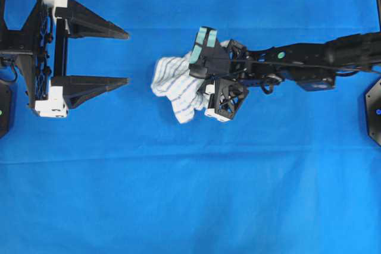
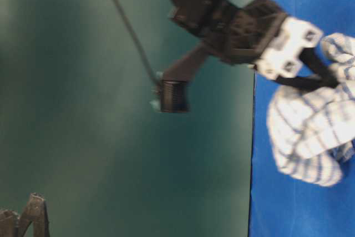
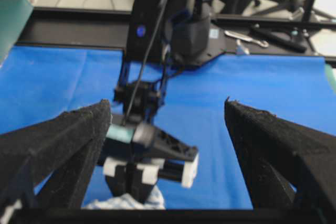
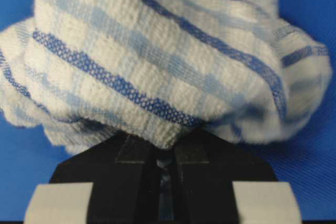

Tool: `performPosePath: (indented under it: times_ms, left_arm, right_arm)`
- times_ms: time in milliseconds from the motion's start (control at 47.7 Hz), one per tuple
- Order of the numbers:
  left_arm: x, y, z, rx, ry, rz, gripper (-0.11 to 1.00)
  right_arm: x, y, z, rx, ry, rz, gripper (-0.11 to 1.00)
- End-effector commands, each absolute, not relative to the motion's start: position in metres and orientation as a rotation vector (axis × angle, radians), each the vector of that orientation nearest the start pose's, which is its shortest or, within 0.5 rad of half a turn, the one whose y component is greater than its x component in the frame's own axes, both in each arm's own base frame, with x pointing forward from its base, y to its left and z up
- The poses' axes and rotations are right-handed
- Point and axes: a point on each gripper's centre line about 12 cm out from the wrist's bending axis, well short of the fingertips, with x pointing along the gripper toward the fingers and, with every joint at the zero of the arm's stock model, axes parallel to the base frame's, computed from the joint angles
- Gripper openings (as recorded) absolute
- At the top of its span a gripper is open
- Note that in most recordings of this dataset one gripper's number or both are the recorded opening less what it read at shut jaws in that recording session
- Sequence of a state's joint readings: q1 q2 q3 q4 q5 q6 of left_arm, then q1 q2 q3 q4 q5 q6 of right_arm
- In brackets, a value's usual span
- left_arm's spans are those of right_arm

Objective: Hand over the towel.
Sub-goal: 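Carry the towel with the right gripper and lower it to the table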

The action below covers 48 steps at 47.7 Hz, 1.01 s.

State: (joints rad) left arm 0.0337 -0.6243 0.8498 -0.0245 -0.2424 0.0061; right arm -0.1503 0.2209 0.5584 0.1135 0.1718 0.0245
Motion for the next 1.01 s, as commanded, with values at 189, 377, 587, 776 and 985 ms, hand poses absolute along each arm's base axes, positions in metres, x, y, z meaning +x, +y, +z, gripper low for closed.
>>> performPosePath:
  times_ms: [189,377,587,776,985]
  left_arm:
    - [0.284,0.009,0.344,-0.016,-0.032,0.037,0.93]
    - [0.284,0.009,0.342,-0.017,-0.028,0.037,0.93]
    - [0.284,0.009,0.341,-0.016,-0.023,0.037,0.93]
    - [0.284,0.009,0.34,-0.014,-0.022,0.037,0.93]
    - [0.283,0.009,0.338,-0.017,-0.019,0.037,0.93]
  right_arm:
    - [0.407,-0.06,0.094,0.227,0.947,-0.195,0.03]
    - [0.407,-0.06,0.094,0.227,0.947,-0.195,0.03]
    - [0.406,-0.059,0.098,0.238,0.938,-0.199,0.04]
    - [0.403,-0.059,0.105,0.245,0.924,-0.2,0.51]
    - [0.393,-0.057,0.159,0.235,0.802,-0.19,0.71]
